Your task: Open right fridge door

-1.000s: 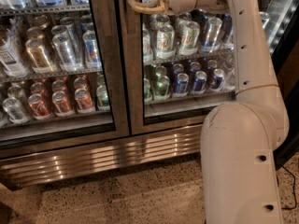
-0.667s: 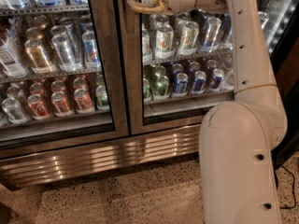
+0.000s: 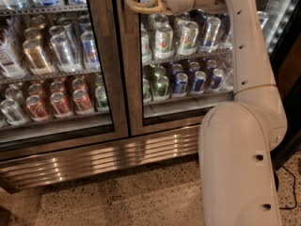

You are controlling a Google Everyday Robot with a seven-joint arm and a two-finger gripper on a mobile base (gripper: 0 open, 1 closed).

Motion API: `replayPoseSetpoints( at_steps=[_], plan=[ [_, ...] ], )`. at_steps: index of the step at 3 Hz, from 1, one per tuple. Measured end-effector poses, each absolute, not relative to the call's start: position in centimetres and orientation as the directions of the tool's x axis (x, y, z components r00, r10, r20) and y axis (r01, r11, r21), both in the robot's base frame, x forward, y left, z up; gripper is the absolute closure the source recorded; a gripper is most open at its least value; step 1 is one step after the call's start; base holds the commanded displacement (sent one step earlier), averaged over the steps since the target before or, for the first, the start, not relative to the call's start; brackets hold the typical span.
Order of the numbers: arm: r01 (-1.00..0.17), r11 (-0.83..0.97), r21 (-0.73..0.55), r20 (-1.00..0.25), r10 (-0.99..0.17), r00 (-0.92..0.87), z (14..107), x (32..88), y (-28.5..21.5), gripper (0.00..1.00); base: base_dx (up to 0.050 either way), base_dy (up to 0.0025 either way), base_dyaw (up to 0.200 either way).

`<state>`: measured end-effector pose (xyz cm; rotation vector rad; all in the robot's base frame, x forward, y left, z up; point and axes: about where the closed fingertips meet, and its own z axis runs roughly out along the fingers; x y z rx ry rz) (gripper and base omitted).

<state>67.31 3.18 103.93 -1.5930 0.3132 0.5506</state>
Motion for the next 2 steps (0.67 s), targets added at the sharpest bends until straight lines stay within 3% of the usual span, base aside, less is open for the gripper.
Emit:
replayPoseSetpoints(
  at_steps=[1,2],
  plan=[
    [-0.509,-0.109,-0.854,-0.521,0.138,0.843,104.29,66.95,3.28,1.0,0.0,0.0,0.0],
    [-0.509,-0.109,-0.854,-0.521,0.139,0.843,104.22,67.46,4.07,0.82,0.0,0.0,0.0]
  ],
)
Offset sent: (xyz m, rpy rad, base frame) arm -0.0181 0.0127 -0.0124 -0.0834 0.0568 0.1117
